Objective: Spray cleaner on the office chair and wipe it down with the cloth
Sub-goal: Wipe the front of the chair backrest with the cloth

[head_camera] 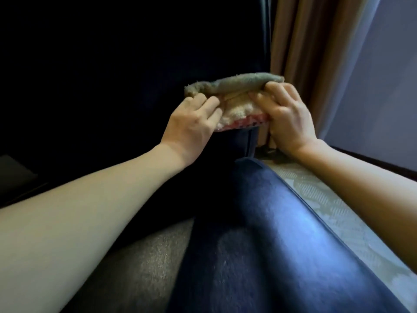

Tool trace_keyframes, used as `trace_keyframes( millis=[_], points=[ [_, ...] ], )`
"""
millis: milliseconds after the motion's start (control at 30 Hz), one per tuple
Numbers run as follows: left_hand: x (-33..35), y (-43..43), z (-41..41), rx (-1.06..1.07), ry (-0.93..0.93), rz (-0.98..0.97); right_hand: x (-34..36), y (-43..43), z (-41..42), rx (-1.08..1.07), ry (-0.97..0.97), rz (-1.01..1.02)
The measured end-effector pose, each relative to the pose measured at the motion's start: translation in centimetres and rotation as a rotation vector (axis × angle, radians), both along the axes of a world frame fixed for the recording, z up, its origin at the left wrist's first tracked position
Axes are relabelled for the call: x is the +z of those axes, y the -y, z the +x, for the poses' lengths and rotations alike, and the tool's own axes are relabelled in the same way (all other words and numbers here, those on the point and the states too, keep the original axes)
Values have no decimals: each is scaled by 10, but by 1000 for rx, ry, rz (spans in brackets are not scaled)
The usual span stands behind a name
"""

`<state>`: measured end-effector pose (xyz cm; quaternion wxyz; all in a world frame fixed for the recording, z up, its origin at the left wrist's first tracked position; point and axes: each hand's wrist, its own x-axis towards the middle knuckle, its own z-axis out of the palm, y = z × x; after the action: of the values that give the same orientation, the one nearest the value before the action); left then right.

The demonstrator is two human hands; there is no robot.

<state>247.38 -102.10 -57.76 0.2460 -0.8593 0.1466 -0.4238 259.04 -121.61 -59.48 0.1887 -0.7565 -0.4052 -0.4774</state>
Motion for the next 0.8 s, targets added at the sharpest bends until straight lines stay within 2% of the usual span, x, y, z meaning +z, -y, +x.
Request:
trace_keyframes(
  millis=[100,200,333,533,633,700,800],
  points=[
    [-26,-2,4,-6,52,0,-19,-5,5,38,-19,61],
    [-51,-13,6,-23,16,91,-49,-3,12,28,26,-47],
    [-75,-34,16,33,-31,270,-79,-12,14,53,-131,-195],
    [-99,-35,16,135,-207,273,-101,-34,12,-26,-390,-302],
    [-96,-26,11,141,-256,144,-96,-35,8,-33,-455,-334],
    [-104,-19,13,113,-336,-83,-98,-37,0,-39,-514,-365],
    [-118,-6,16,398,-602,-455,-91,-48,1,-112,-633,-530]
  ],
)
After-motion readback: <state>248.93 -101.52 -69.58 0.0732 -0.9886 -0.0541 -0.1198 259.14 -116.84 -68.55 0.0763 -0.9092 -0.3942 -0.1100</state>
